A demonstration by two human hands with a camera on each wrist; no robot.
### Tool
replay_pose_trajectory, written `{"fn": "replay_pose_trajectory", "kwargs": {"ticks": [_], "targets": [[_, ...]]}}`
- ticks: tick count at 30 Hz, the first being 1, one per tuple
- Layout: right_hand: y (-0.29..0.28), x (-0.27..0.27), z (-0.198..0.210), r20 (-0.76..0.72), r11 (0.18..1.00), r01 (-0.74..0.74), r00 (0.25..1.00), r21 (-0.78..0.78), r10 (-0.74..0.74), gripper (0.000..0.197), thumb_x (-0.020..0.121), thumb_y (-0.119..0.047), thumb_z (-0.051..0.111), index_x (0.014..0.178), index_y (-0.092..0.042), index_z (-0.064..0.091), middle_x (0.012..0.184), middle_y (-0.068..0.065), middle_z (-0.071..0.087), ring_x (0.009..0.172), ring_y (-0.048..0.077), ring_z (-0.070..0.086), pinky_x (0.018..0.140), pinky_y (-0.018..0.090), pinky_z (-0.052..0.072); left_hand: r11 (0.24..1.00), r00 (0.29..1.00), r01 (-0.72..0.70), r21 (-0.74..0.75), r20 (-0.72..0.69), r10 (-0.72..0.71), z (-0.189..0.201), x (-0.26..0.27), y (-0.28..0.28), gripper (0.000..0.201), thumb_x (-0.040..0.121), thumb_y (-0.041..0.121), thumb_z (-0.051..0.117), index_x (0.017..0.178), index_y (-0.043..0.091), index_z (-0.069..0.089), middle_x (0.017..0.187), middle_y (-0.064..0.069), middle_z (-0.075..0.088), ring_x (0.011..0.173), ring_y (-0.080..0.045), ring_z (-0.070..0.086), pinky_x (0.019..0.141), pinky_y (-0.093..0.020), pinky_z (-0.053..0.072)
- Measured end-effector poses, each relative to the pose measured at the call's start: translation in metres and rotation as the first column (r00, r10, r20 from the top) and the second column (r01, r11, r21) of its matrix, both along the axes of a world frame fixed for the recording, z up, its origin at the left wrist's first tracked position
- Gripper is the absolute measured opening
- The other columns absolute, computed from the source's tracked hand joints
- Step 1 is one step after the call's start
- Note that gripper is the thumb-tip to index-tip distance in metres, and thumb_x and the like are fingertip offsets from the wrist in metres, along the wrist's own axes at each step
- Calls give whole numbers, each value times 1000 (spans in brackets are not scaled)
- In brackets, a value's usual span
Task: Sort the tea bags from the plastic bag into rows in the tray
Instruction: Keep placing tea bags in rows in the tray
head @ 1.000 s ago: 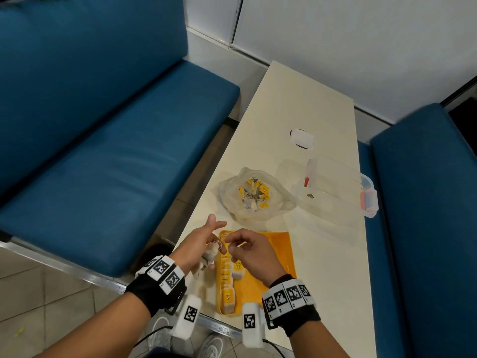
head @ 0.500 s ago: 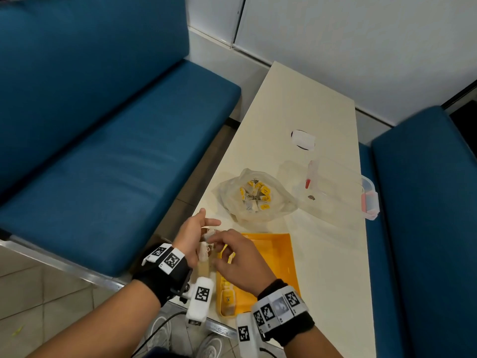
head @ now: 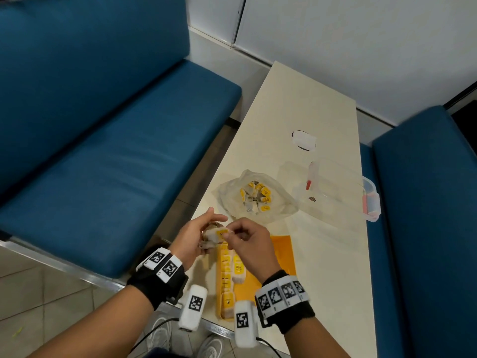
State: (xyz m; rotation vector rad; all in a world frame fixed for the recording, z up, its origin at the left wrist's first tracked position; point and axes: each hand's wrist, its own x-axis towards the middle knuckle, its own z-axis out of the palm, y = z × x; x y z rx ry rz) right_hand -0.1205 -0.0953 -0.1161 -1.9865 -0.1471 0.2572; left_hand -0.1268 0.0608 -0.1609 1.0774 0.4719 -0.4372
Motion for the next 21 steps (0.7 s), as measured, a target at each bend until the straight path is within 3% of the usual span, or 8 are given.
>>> {"fn": "replay_pose_trajectory", "kwargs": {"ticks": [3, 5, 8, 16, 21], "targets": [[-10, 9, 6, -131, 990, 83, 989, 118, -68, 7, 86, 0, 70, 87, -4, 65, 68, 6, 62, 57, 19, 63, 51, 26, 45, 990, 980, 138, 16, 144, -139, 1, -5, 3, 37, 97, 45, 59, 110, 13, 72, 66, 1, 53, 64, -14, 53, 57, -26, 37], [-14, 12, 8, -151, 987, 95, 986, 132, -74, 8, 85, 1, 70, 87, -5, 65, 67, 3, 63, 58, 21, 63, 49, 29, 44, 978, 960, 170, 121, 204, -192, 0, -6, 1, 20, 92, 31, 71, 101, 13, 73, 68, 0, 59, 67, -16, 58, 55, -26, 38], [-19, 16, 8, -205, 973, 157, 971, 171, -121, 9, 84, 3, 71, 85, -5, 67, 62, 2, 62, 56, 21, 60, 48, 28, 42, 956, 950, 168, 239, 220, -222, -6, -4, -2, 10, 88, 18, 77, 95, 12, 74, 73, -3, 65, 67, -17, 60, 52, -25, 39], [-20, 12, 0, -364, 922, 228, 926, 312, -105, 9, 86, 2, 70, 89, -6, 68, 68, 6, 62, 61, 17, 56, 51, 25, 42, 969, 952, 172, 176, 225, -210, -7, -6, -6, 4, 89, 18, 77, 89, 21, 76, 78, -7, 65, 63, -15, 58, 50, -24, 38], [-29, 15, 5, -318, 925, 239, 937, 294, -142, 8, 85, 1, 71, 84, -4, 65, 65, 10, 62, 59, 18, 57, 49, 24, 40, 959, 959, 188, 211, 169, -226, -6, -7, -4, 17, 88, 23, 78, 104, 18, 76, 77, 1, 67, 63, -14, 59, 49, -23, 38]]}}
